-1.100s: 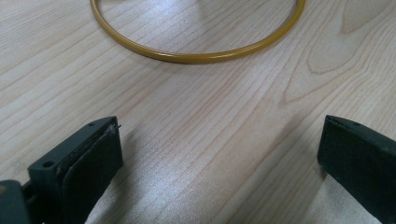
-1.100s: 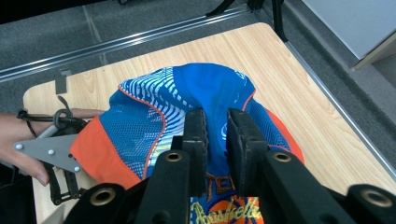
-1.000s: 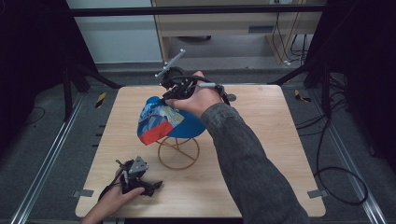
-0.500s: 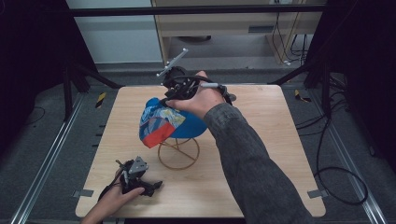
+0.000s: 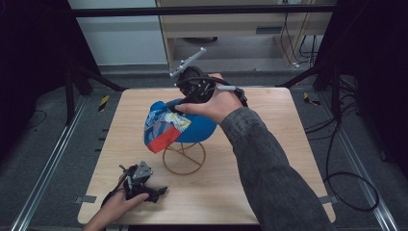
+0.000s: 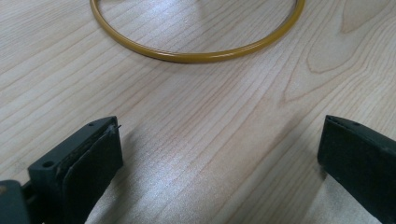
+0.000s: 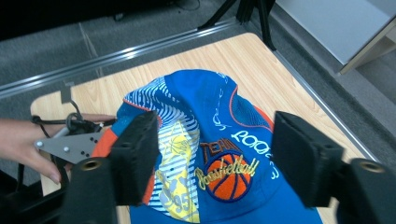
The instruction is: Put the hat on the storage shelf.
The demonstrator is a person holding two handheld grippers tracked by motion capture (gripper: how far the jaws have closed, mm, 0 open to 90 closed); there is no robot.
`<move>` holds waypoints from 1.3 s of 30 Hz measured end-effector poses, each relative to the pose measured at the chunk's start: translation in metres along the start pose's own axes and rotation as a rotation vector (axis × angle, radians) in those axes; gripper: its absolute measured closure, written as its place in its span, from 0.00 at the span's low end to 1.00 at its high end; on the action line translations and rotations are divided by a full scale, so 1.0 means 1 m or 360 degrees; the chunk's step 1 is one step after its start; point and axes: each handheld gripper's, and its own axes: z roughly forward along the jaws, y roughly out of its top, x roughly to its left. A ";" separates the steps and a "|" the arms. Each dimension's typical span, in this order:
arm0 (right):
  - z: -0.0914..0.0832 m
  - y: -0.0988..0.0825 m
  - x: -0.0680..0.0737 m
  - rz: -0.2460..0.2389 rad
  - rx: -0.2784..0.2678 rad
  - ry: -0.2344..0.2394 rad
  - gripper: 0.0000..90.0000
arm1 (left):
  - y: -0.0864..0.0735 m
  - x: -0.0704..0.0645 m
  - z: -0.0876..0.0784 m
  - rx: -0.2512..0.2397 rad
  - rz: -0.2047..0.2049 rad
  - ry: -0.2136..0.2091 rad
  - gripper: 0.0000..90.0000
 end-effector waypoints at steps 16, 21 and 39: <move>-0.015 -0.027 -0.007 0.0100 -0.0105 -0.0097 0.07 | 0.000 0.000 0.000 -0.0002 0.0000 0.0002 0.00; -0.026 -0.039 -0.014 0.0127 -0.0166 -0.0115 0.07 | 0.000 0.001 0.000 0.0002 0.0007 -0.0004 0.00; -0.058 -0.084 -0.027 0.0194 -0.0207 -0.0248 0.10 | 0.000 0.000 0.000 0.0004 0.0017 -0.0007 0.00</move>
